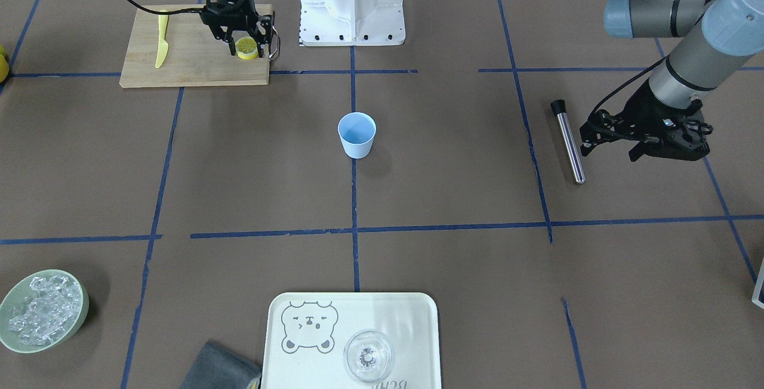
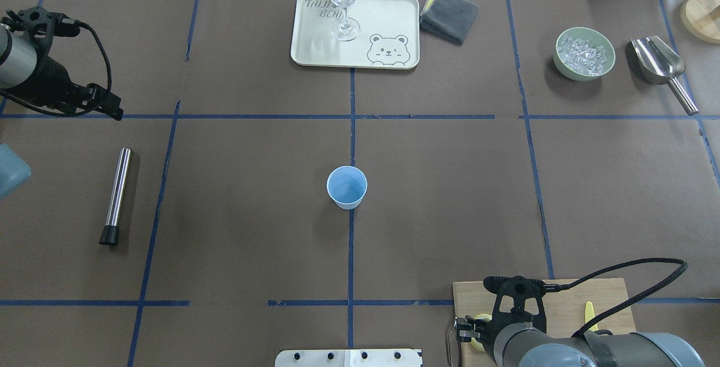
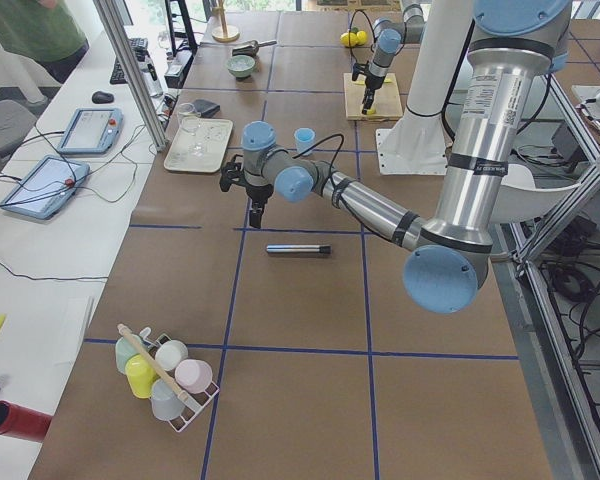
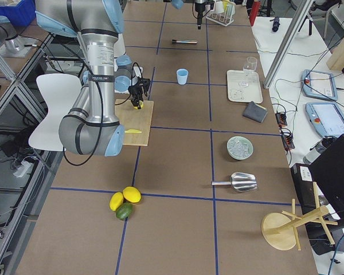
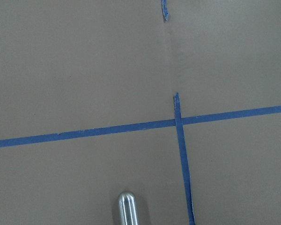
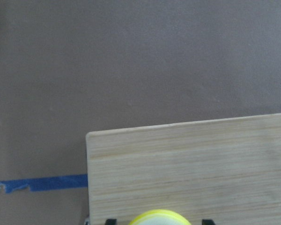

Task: Squeeze lemon into cup
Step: 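Close the right gripper on the lemon slice, then lift the lemon slice off the board with the right gripper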

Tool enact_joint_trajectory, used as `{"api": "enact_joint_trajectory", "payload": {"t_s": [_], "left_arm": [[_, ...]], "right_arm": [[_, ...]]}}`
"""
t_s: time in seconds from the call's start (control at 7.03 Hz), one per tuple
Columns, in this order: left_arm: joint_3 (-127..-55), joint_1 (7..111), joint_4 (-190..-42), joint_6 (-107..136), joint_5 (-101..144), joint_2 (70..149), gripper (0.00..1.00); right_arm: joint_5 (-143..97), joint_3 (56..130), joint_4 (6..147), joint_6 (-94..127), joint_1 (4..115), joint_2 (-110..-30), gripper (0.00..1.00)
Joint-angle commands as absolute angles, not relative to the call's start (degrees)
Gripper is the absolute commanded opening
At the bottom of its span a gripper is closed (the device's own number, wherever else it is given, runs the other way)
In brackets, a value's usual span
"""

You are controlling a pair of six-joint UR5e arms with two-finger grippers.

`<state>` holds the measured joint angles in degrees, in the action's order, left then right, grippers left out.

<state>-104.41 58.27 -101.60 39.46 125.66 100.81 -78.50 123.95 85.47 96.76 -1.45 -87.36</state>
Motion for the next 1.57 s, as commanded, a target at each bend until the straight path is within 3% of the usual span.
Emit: {"api": "enact_joint_trajectory", "payload": {"t_s": [0.0,1.42], "left_arm": [[-104.41,58.27,-101.6,39.46,125.68,100.9,1.0],[-104.5,58.27,-101.6,39.64,125.77,101.16,1.0]], "right_arm": [[-78.4,124.27,85.52,96.68,-1.41,-87.28,0.61],[-79.54,131.48,86.13,96.59,1.48,-89.03,0.61]]}}
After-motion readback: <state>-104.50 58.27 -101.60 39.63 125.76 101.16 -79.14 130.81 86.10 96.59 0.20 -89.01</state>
